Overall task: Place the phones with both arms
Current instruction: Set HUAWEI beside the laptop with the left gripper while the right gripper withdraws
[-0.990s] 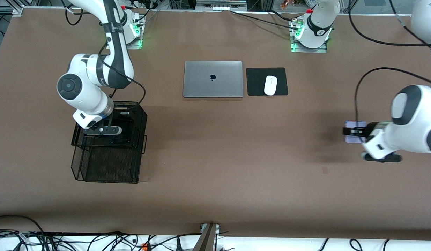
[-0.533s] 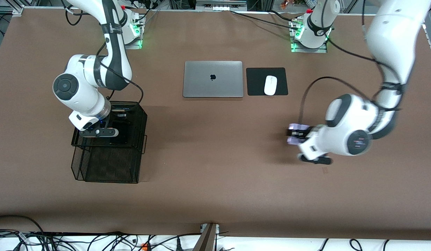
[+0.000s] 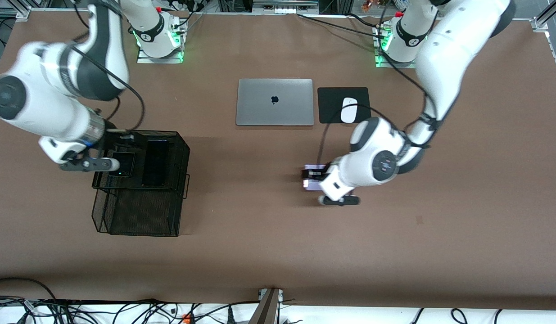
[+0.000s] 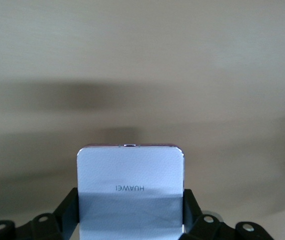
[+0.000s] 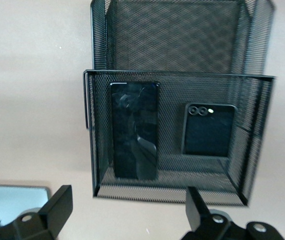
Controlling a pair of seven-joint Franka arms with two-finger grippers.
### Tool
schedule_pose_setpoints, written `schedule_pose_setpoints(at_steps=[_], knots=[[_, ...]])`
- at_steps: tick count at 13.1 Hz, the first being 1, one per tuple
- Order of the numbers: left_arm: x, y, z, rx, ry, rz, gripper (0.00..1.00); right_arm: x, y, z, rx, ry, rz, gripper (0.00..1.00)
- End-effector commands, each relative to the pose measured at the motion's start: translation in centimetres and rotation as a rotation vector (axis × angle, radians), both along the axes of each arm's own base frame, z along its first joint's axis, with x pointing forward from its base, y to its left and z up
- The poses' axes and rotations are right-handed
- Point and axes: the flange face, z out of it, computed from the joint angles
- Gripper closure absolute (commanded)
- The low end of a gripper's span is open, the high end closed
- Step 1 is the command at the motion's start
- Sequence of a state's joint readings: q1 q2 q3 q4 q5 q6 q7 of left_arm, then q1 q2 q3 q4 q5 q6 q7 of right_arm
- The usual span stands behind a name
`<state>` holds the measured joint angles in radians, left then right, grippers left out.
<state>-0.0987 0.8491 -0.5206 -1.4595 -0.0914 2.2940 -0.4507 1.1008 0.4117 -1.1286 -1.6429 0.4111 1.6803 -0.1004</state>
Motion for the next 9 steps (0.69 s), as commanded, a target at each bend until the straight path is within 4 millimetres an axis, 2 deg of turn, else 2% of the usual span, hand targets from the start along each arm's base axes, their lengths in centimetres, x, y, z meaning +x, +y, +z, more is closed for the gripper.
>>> schedule_pose_setpoints(at_steps=[1,3,5,9], knots=[[-0.9,-3.8,-3.3,-0.069,-0.049,0.043,0.71,0.0,-0.2,3.5,-0.061,0.012,0.019,0.00],[-2.5,-7.0,-4.1,-0.098,-0.091,0.032,0.71,0.0,-0.7,4.8,-0.077,0.007,-0.003,0.00],[-4.2,-9.6,-4.6,-0.130,-0.098,0.036,0.70,0.0,-0.6,4.8,-0.077,0.007,-0.004,0.00],[-5.9,-11.8,-6.2,-0.138,-0.092,0.017,0.64,0.0,-0.5,4.2,-0.083,0.016,-0.004,0.00]])
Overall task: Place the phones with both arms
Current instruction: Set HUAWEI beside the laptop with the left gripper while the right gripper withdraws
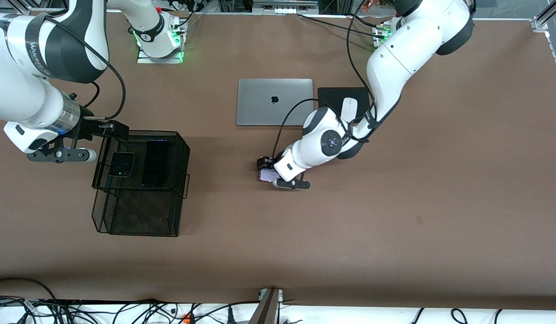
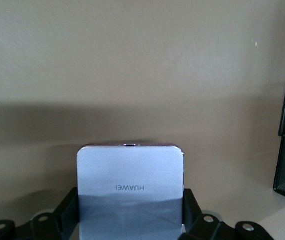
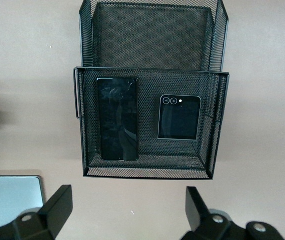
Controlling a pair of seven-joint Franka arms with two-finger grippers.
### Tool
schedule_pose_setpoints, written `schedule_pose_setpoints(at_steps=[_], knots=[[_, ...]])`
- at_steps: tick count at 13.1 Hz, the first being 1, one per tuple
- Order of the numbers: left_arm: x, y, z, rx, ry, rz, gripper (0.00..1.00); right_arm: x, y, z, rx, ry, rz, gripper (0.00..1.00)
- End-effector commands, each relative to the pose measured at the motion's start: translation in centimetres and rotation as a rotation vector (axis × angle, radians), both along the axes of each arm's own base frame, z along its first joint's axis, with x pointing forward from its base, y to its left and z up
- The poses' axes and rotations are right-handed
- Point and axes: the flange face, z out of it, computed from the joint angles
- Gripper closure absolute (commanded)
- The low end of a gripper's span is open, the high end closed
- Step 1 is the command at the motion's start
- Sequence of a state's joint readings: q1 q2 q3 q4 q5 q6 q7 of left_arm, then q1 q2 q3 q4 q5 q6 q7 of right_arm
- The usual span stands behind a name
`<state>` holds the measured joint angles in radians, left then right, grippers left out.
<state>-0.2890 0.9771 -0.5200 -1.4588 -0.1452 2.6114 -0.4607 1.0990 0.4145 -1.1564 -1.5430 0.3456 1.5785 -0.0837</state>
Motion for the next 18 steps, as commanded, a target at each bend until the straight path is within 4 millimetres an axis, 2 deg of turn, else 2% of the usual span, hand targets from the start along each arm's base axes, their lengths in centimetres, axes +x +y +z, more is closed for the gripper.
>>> schedule_pose_setpoints(at_steps=[1,2,5,6,7,9,11,13,14,15,18], knots=[[0.0,-0.9,-0.5,-0.018,0.005,0.013,0.53,0.1,0.0,0.2,-0.017,0.003,-0.007,0.00],[0.2,-0.7,-0.1,-0.018,-0.001,0.014,0.01,0.1,0.1,0.3,-0.018,0.001,-0.006,0.00],[1.6,0.8,2.1,-0.019,-0.016,0.030,0.00,0.2,-0.1,0.3,-0.018,-0.002,-0.007,0.00],[2.4,2.0,2.8,-0.006,0.001,0.030,0.00,0.2,-0.1,0.2,-0.018,-0.001,-0.006,0.00],[3.0,3.3,4.4,0.018,0.027,0.011,0.00,0.2,-0.1,0.3,-0.018,-0.002,-0.007,0.00],[4.6,7.6,7.7,0.095,0.113,-0.042,0.00,0.2,0.5,0.1,-0.015,-0.003,0.001,0.00],[5.3,11.6,11.1,0.185,0.159,-0.092,0.00,0.7,2.2,-1.6,0.012,0.026,-0.018,0.00],[5.9,16.2,15.8,0.311,0.156,-0.123,0.00,1.1,5.9,-1.5,0.003,0.019,-0.047,0.00],[6.2,18.8,17.7,0.373,0.157,-0.123,0.00,1.1,7.7,-2.0,0.003,0.026,-0.060,0.00],[6.3,20.6,20.2,0.442,0.130,-0.125,0.00,1.1,9.7,-2.6,0.003,0.030,-0.095,0.00],[6.3,25.4,28.4,0.608,0.037,-0.156,0.00,0.2,17.8,-4.8,0.004,-0.019,-0.159,0.00]])
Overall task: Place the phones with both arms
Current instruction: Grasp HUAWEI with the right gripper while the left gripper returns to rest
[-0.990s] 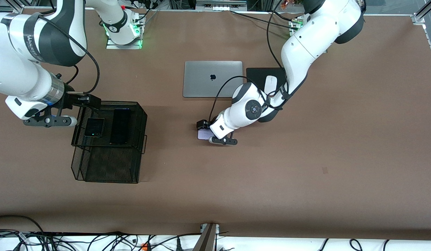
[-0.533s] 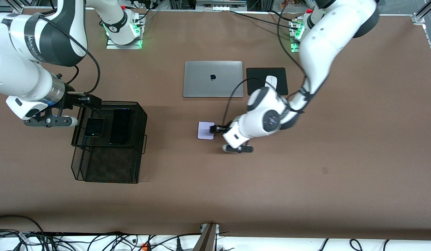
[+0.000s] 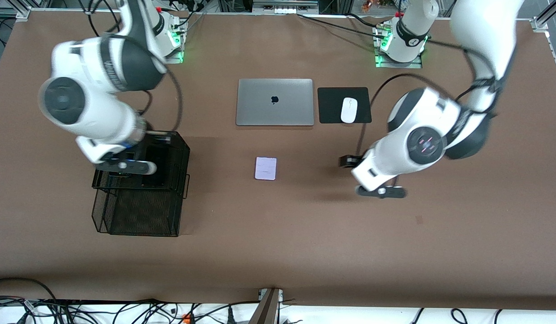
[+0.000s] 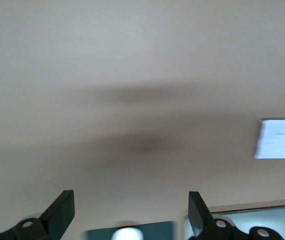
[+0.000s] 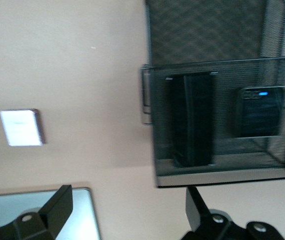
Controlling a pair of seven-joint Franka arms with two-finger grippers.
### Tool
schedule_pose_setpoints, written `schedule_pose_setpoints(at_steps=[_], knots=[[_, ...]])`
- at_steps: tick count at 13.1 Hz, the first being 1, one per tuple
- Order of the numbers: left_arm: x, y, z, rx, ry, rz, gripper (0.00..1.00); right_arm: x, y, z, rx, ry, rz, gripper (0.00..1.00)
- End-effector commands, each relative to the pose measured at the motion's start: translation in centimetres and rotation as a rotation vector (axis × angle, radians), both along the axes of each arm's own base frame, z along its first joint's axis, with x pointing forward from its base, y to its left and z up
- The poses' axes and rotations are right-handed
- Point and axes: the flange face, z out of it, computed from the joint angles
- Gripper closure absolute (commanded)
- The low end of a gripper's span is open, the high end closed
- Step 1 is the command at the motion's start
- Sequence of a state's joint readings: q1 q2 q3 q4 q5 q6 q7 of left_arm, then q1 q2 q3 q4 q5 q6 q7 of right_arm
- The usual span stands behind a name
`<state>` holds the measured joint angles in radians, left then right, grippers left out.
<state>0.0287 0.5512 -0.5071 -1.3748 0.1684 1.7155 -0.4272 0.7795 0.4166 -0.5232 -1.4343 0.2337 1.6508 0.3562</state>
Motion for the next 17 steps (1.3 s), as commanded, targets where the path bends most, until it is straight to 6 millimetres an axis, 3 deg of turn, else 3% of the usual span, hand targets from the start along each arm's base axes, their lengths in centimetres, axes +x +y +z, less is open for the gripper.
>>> schedule_pose_setpoints(at_steps=[1,4,7,8,9,10,11,13,17], knots=[[-0.6,4.2,7.1,0.100,-0.042,-0.078,0.00,-1.2,6.7,-0.7,0.012,-0.063,-0.055,0.00],[-0.5,10.4,12.8,0.101,-0.011,-0.122,0.00,-3.9,15.8,-3.3,0.029,-0.126,-0.141,0.00],[-0.4,16.3,14.9,0.075,0.012,-0.073,0.00,-6.1,22.9,-7.0,0.024,-0.143,-0.170,0.00],[-0.7,17.6,15.6,0.037,0.005,-0.096,0.00,-6.3,24.1,-8.6,0.016,-0.154,-0.166,0.00],[-1.4,18.8,16.6,0.046,-0.047,-0.066,0.00,-6.4,25.0,-10.9,0.009,-0.158,-0.153,0.00],[-2.5,18.6,16.6,0.061,-0.090,-0.057,0.00,-6.5,25.6,-13.1,0.010,-0.153,-0.144,0.00],[-3.5,19.9,16.9,0.047,-0.108,-0.019,0.00,-6.6,25.9,-15.1,0.004,-0.144,-0.135,0.00],[-6.5,20.4,18.5,0.019,-0.119,-0.030,0.00,-6.4,26.1,-18.7,-0.003,-0.140,-0.121,0.00],[-9.2,20.9,16.9,0.036,-0.169,-0.019,0.00,-6.1,25.7,-24.3,-0.043,-0.155,-0.092,0.00]])
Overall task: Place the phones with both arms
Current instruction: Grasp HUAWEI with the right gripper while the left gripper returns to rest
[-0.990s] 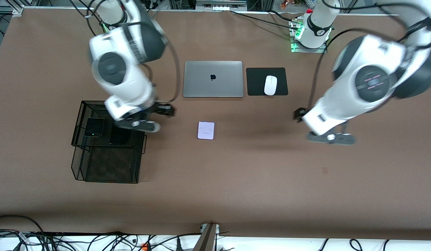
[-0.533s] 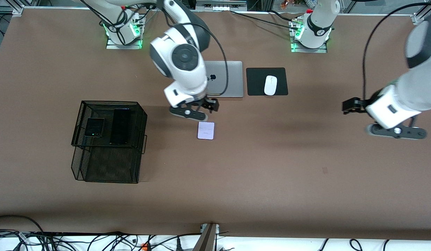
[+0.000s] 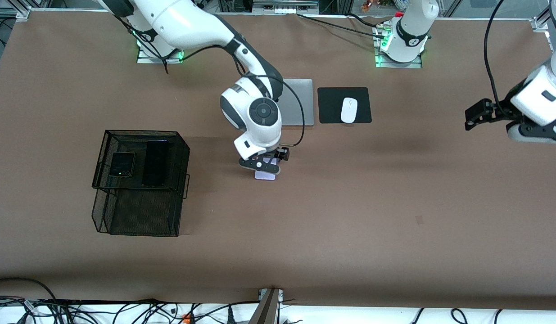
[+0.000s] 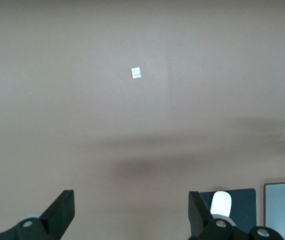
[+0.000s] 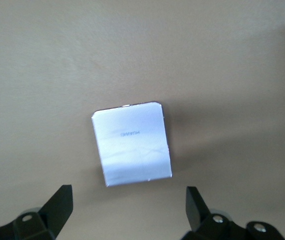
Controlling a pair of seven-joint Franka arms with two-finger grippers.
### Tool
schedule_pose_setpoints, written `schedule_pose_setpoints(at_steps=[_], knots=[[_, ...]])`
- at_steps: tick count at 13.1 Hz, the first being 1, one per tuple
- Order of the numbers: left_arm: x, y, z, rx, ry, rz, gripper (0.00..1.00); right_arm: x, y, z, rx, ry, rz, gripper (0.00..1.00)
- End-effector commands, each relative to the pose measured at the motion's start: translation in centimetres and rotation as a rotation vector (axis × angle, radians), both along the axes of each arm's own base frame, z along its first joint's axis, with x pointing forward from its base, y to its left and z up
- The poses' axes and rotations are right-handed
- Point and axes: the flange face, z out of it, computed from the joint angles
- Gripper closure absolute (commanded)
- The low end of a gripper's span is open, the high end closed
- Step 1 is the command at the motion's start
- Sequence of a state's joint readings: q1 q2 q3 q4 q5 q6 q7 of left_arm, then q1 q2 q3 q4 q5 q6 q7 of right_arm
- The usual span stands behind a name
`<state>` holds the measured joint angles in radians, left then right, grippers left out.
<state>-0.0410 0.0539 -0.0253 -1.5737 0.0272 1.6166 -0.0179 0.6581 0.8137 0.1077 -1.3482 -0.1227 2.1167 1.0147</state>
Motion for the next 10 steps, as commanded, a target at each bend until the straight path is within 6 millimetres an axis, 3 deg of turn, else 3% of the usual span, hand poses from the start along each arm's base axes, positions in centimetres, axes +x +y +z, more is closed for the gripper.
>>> schedule_pose_setpoints(at_steps=[1,5,9,10], knots=[[-2.2,0.0,-1.4,-0.009,-0.005,-0.015,0.00,0.5,0.4,-2.4,0.000,-0.013,0.008,0.00],[-1.3,-0.6,-1.0,-0.009,-0.019,-0.026,0.00,0.1,0.7,-5.3,0.001,-0.013,0.017,0.00],[-1.1,-0.7,-1.1,-0.011,-0.019,-0.026,0.00,0.1,0.7,-6.4,0.000,-0.025,0.030,0.00],[-0.7,-0.8,-0.9,-0.013,-0.024,-0.027,0.00,0.2,0.7,-6.4,0.000,-0.028,0.039,0.20]])
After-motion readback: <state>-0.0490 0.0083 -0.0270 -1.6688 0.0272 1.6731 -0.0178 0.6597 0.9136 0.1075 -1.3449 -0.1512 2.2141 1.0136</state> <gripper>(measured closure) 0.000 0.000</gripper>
